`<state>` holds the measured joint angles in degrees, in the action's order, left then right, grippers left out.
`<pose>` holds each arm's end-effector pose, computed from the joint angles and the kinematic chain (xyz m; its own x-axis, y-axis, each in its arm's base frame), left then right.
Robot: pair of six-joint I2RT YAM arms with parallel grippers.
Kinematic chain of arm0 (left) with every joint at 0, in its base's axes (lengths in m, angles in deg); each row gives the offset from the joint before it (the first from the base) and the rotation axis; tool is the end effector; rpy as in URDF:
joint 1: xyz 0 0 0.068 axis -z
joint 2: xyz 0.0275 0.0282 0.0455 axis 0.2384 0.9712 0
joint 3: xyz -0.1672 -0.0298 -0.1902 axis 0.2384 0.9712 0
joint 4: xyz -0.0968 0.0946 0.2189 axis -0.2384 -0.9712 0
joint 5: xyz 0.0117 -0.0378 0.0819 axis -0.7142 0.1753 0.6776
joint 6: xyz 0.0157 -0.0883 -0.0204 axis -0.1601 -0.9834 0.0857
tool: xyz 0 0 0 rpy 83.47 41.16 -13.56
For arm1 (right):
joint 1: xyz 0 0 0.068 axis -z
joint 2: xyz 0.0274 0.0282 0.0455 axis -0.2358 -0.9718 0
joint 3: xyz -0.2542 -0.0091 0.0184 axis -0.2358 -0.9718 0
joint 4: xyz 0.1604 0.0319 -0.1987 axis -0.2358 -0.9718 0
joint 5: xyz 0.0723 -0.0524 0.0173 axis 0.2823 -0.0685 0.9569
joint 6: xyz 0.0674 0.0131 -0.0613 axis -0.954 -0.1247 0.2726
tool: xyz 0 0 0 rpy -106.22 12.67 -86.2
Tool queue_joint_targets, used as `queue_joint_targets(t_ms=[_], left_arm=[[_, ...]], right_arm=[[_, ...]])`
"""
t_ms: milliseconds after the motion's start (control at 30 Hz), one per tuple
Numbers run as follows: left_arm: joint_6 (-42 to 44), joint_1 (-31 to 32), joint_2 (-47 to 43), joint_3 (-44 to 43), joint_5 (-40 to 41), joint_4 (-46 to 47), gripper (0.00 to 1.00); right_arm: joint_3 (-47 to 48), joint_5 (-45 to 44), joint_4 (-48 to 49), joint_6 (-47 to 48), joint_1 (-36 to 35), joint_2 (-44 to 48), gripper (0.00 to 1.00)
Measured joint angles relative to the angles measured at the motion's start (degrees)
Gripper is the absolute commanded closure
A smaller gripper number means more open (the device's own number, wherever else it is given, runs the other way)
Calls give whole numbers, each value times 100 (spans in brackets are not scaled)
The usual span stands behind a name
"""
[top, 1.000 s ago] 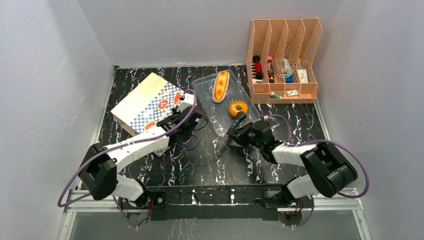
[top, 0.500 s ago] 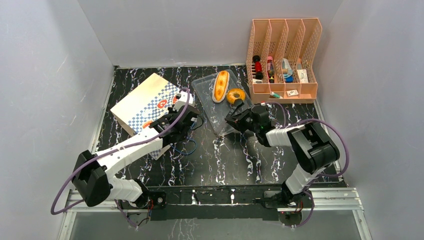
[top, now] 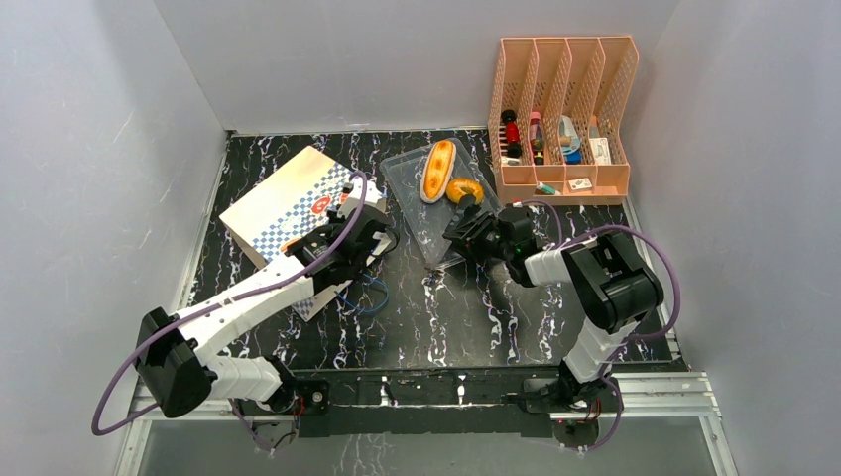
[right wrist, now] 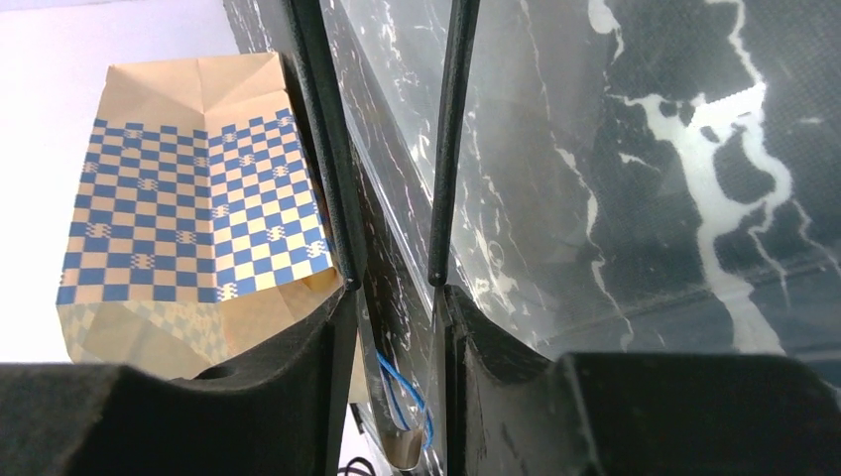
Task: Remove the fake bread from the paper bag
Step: Place the fake bread in the container.
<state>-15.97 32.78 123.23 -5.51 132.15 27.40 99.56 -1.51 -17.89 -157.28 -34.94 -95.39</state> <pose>0.2431 -0.1664 0.2614 -0.4786 0.2665 -0.8366 -0.0208 0.9491 0.3142 0.3209 0.1537 0.0907 -0.7067 0.7037 -0.0730 0.2959 0.3878 0.8730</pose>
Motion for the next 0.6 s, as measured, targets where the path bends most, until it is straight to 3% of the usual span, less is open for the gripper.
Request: queue_joint_targets(t_ms=[600], left_arm=[[-13, 52, -317, -380, -146, -474, 100]], right_arm=[[-682, -238, -553, 417, -101, 1506, 69]])
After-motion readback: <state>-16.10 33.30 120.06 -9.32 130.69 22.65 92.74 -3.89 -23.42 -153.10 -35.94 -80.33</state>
